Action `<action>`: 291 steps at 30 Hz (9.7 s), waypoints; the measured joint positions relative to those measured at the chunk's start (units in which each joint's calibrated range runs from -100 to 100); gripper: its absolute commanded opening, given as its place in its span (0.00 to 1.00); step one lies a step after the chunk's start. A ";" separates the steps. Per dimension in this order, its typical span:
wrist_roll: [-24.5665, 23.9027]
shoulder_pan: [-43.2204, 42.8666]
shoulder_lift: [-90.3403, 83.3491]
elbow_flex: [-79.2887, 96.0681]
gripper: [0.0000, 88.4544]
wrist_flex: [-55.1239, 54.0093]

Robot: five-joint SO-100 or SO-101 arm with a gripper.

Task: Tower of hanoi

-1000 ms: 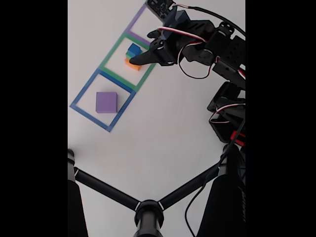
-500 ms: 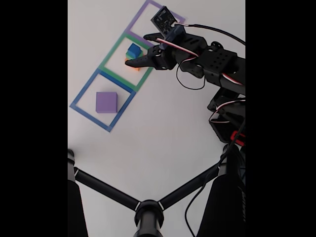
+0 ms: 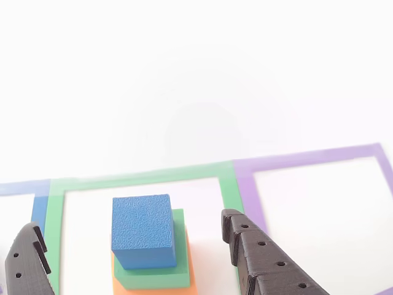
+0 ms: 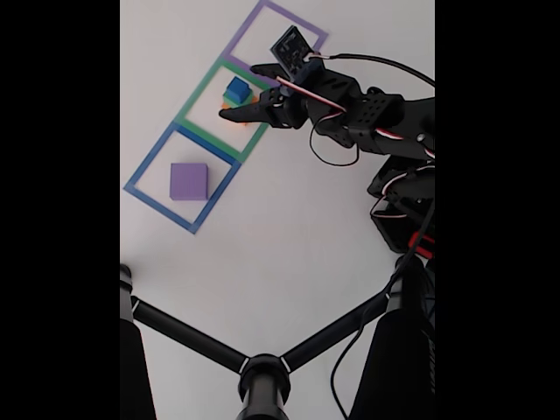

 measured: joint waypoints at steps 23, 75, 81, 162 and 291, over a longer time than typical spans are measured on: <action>0.00 -2.95 9.37 0.00 0.24 -10.59; 0.00 -8.43 -18.57 -24.02 0.04 50.88; 0.00 -11.71 -20.18 -45.52 0.03 80.58; 0.00 -27.43 28.45 -8.62 0.03 -20.30; 0.00 3.77 4.14 4.35 0.42 -7.78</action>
